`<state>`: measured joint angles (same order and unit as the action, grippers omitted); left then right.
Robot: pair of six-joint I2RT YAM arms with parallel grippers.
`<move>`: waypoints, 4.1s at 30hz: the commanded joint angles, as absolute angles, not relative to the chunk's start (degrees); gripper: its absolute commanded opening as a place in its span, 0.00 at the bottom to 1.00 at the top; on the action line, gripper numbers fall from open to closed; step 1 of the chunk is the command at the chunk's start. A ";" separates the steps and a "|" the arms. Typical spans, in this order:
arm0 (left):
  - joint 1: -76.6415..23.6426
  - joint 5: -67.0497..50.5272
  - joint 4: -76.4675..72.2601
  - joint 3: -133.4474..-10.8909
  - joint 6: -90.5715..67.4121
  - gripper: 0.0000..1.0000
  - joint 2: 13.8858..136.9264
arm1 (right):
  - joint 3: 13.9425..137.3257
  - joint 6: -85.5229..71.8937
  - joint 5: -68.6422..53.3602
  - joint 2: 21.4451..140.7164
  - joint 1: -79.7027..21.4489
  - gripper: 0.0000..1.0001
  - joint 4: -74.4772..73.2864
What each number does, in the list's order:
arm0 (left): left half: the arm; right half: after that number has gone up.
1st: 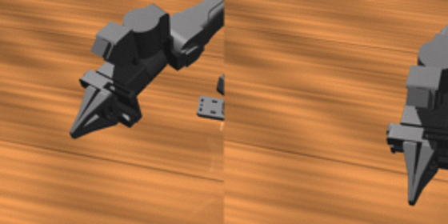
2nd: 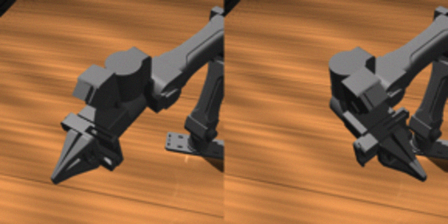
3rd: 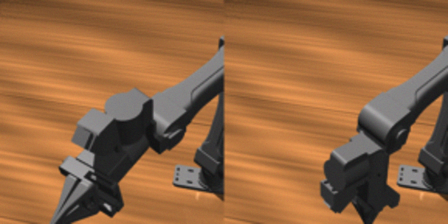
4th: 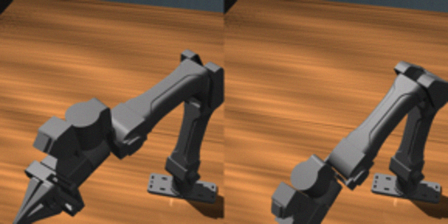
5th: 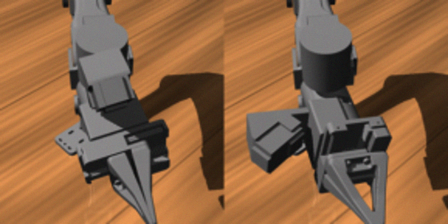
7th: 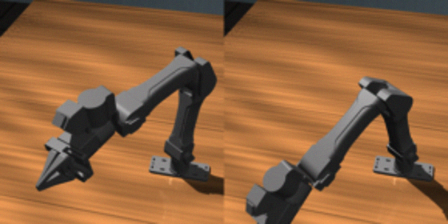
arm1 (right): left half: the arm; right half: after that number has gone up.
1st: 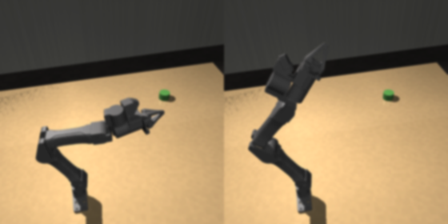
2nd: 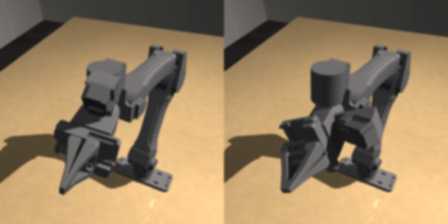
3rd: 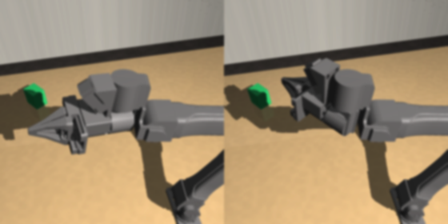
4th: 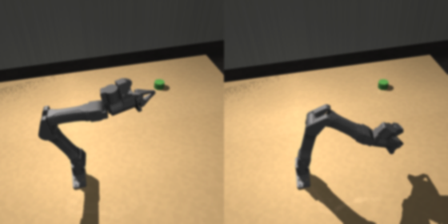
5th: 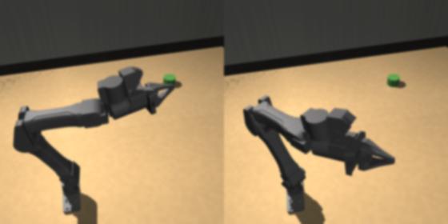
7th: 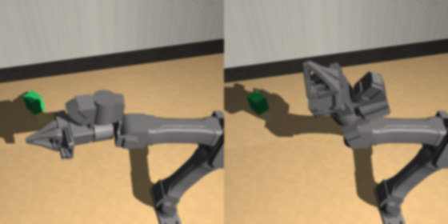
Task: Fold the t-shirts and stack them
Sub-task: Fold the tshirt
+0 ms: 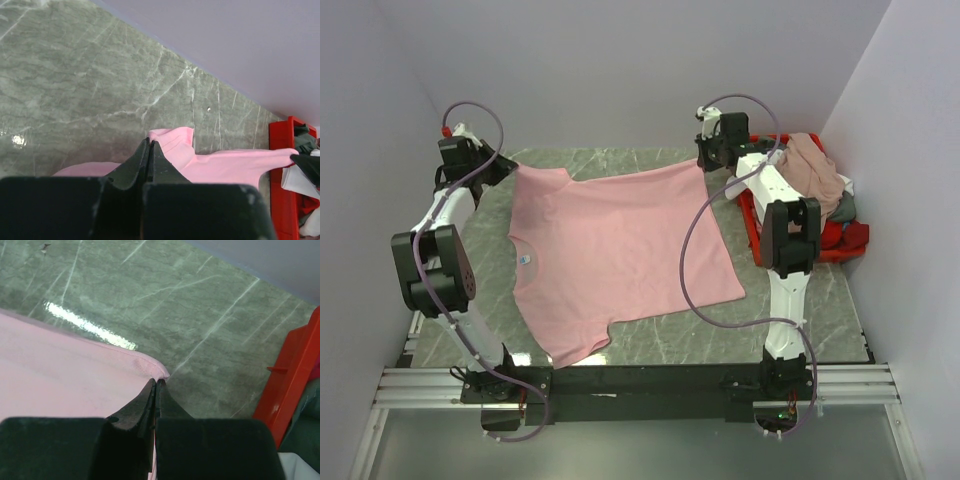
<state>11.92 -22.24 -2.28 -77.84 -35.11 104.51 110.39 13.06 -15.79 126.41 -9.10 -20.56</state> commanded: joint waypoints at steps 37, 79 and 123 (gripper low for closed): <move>11.95 -27.51 -3.34 -63.99 -33.49 0.00 90.18 | 113.65 14.24 -13.54 131.49 -7.91 0.00 -20.57; 11.87 -24.52 4.30 -52.83 -32.87 0.00 79.46 | 105.29 15.29 -11.07 126.12 -7.29 0.02 -16.88; 2.20 -10.10 23.30 -50.62 -28.22 0.77 77.80 | 85.61 25.49 -38.23 102.49 -7.65 0.73 -24.34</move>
<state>2.63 -12.93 23.35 -48.47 -30.24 84.18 86.80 24.49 -35.05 107.00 -7.73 -24.10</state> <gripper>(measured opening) 0.748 0.723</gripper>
